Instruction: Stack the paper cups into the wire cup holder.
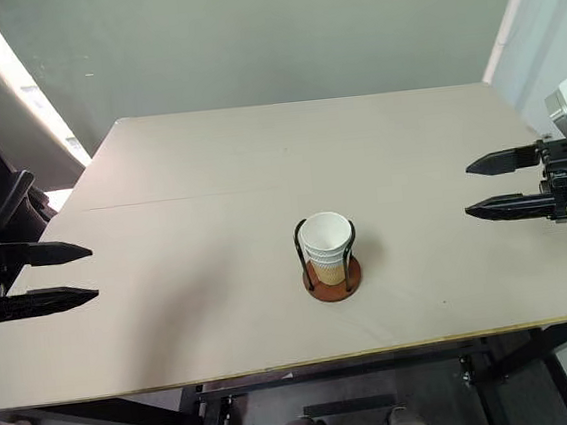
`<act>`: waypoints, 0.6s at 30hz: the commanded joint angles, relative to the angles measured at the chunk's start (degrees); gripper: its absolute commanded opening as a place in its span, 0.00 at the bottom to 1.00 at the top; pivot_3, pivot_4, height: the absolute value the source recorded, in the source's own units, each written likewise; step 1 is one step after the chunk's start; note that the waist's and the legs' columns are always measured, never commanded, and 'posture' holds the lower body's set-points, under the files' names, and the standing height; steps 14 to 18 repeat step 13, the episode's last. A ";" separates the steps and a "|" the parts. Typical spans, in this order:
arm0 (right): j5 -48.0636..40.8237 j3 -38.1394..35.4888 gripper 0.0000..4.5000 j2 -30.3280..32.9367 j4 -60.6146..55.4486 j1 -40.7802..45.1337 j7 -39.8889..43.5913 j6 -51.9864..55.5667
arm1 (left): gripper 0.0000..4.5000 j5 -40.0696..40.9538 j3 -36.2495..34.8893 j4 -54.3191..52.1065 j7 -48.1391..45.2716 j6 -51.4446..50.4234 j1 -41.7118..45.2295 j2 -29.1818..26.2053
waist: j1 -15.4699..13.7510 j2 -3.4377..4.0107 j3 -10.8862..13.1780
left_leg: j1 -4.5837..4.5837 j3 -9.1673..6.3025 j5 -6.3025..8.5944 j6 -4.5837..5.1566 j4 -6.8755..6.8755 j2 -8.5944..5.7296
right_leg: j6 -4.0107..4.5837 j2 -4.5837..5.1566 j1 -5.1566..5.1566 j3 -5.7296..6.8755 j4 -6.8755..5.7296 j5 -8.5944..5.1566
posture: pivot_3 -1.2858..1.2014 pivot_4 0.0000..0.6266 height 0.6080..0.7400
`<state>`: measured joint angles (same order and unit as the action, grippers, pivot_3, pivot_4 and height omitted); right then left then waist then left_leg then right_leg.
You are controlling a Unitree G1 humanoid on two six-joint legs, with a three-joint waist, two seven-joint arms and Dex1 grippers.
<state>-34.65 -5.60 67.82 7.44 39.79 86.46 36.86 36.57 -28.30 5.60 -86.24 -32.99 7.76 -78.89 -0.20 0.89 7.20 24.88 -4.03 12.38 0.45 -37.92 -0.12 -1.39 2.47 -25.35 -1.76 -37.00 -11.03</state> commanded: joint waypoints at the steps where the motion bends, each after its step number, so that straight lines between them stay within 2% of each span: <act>1: 0.50 -0.20 0.95 -0.54 -0.32 1.66 0.37 -0.60 | 0.91 -0.57 -2.53 -1.84 0.58 -0.74 -0.14 0.30 | 0.07 0.00 0.00 | 0.01 -0.03 -0.01 -0.03 0.01 0.01 | 0.01 -0.03 -0.04 0.01 -0.02 0.01 | 0.52 0.24 1.00; 18: 1.52 0.92 0.95 -3.02 -0.18 3.54 -0.03 -0.25 | 0.91 -2.01 -5.69 -4.37 0.61 -2.49 -2.64 1.62 | 0.10 0.00 0.00 | 0.10 -0.12 0.31 -0.17 0.09 0.04 | 0.10 -0.09 -0.18 0.08 0.01 -0.06 | 0.52 0.24 1.00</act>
